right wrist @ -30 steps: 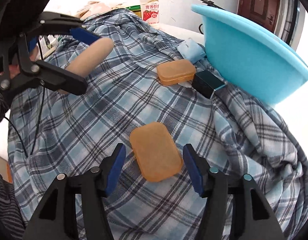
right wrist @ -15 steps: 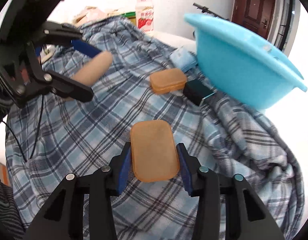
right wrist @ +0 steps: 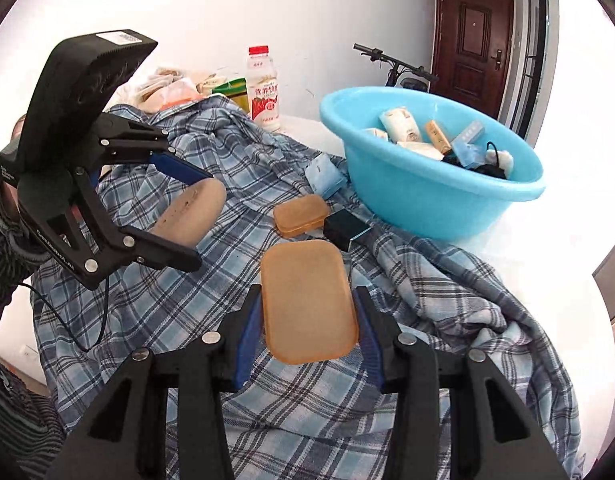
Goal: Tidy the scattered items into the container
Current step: 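Carry the disc with the left tool while the right tool carries the soap case to the basin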
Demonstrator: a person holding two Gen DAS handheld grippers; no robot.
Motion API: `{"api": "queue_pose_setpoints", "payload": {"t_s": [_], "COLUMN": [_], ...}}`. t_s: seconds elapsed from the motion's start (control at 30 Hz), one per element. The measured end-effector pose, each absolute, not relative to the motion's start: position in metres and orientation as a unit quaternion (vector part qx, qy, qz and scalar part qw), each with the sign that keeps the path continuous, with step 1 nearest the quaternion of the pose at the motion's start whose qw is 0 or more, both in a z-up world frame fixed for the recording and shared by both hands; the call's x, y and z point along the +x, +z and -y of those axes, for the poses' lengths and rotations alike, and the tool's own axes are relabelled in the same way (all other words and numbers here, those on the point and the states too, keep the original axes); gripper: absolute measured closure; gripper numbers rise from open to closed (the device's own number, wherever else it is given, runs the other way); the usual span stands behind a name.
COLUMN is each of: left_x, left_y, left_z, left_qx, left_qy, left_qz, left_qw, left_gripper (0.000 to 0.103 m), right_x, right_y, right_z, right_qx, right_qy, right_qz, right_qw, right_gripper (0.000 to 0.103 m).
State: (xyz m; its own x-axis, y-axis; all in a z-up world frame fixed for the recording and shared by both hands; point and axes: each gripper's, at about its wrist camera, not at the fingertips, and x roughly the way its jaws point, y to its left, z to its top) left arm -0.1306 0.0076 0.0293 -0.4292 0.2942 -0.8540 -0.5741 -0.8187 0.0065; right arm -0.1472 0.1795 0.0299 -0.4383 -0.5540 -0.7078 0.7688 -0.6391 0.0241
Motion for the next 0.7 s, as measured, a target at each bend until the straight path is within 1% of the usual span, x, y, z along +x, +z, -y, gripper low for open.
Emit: {"api": "queue_pose_setpoints", "payload": {"t_s": [0.2,0.43,0.6,0.7], "left_x": [-0.131,-0.134,-0.134,-0.138], "left_y": [0.040,0.057,0.071,0.078], "left_z": [-0.020,-0.031,-0.039,-0.037], "left_qx": [-0.461,-0.435,-0.396,-0.382], "left_qy": [0.831,0.848,0.877,0.893], "left_qz": [-0.158,-0.140,-0.133,-0.108], "left_qw": [0.269,0.268,0.239,0.211], "left_gripper": [0.020,0.020,0.020,0.020], "right_x": [-0.143,-0.148,-0.151,-0.151], "right_y": [0.046,0.065,0.074,0.079], "right_z": [-0.194,-0.207,-0.211,-0.214], "right_qx": [0.331,0.314,0.301,0.292], "right_qy": [-0.843,-0.857,-0.868,-0.875], "right_qz": [-0.142,-0.118,-0.100,-0.092], "right_qw": [0.401,0.391,0.383,0.374], "right_gripper": [0.060,0.060,0.060,0.060]}}
